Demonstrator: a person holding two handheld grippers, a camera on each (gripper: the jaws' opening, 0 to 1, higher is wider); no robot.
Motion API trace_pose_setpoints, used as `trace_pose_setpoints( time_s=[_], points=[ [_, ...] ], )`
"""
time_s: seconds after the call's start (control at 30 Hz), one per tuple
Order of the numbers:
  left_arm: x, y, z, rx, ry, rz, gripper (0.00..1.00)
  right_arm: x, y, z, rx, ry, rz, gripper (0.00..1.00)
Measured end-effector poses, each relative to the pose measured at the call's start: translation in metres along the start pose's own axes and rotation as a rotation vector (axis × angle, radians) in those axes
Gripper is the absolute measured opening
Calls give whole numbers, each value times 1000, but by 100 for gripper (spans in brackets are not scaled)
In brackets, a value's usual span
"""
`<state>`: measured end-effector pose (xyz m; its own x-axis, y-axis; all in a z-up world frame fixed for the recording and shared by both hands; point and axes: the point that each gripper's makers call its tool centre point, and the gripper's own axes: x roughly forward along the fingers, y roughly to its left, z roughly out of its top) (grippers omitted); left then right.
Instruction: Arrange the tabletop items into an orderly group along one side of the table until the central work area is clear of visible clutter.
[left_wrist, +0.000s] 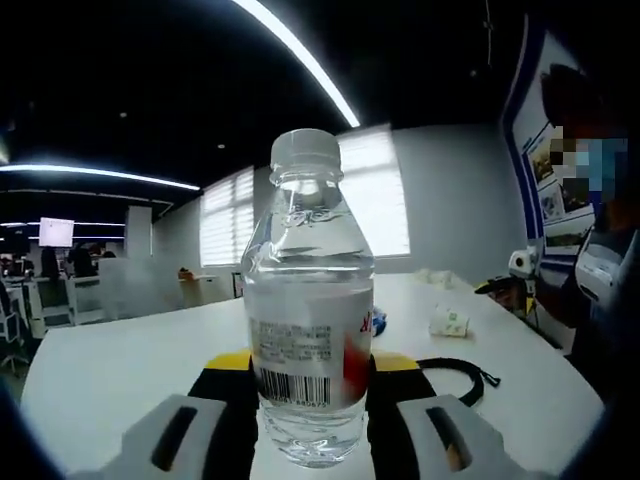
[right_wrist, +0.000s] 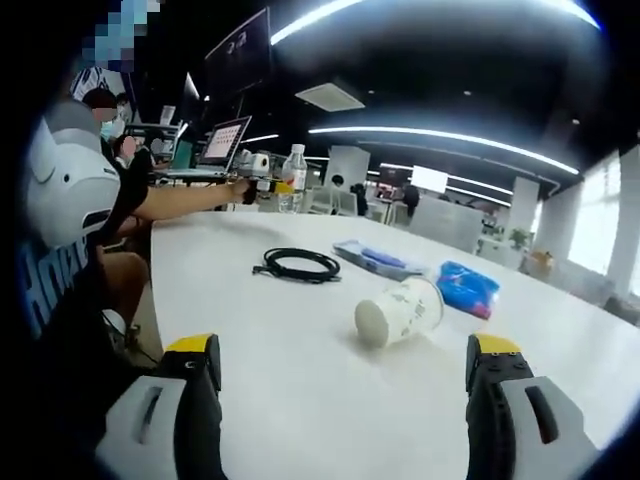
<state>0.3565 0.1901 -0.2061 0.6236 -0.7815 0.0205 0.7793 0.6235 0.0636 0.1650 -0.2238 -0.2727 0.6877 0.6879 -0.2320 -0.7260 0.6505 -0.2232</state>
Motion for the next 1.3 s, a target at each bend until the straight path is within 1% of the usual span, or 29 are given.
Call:
trace_pose_setpoints(
  time_s=[0.2, 0.3, 0.47, 0.53, 0.63, 0.73, 0.8, 0.9, 1.03, 1.13, 1.2, 1.3],
  points=[
    [-2, 11, -7, -9, -4, 2, 38, -1, -4, -4, 7, 13, -13, 99],
    [-1, 13, -13, -7, 6, 3, 38, -1, -6, -4, 8, 20, -21, 100],
    [-3, 27, -26, -12, 28, -5, 38, -5, -7, -1, 12, 22, -36, 100],
    [-3, 28, -30, -23, 25, -12, 38, -6, -8, -2, 7, 32, -45, 100],
    [0, 27, -33, -43, 13, -33, 38, -8, -10, -4, 6, 41, -54, 100],
    [5, 26, -39, -49, 21, -51, 38, -8, -10, -4, 7, 43, -59, 100],
    [10, 23, -44, -52, 30, -52, 38, -8, -10, -3, 5, 43, -60, 100],
    [14, 29, -50, -67, 31, -43, 38, -8, -11, -5, 6, 48, -61, 100],
    [17, 39, -54, -78, 23, -41, 38, -7, -13, -7, 11, 56, -64, 100],
    [19, 40, -55, -78, 24, -47, 38, -8, -13, -8, 11, 59, -66, 99],
    [21, 45, -57, -79, 25, -49, 38, -8, -14, -9, 11, 61, -68, 99],
    [25, 44, -60, -76, 29, -48, 38, -7, -15, -10, 12, 65, -66, 99]
  ],
)
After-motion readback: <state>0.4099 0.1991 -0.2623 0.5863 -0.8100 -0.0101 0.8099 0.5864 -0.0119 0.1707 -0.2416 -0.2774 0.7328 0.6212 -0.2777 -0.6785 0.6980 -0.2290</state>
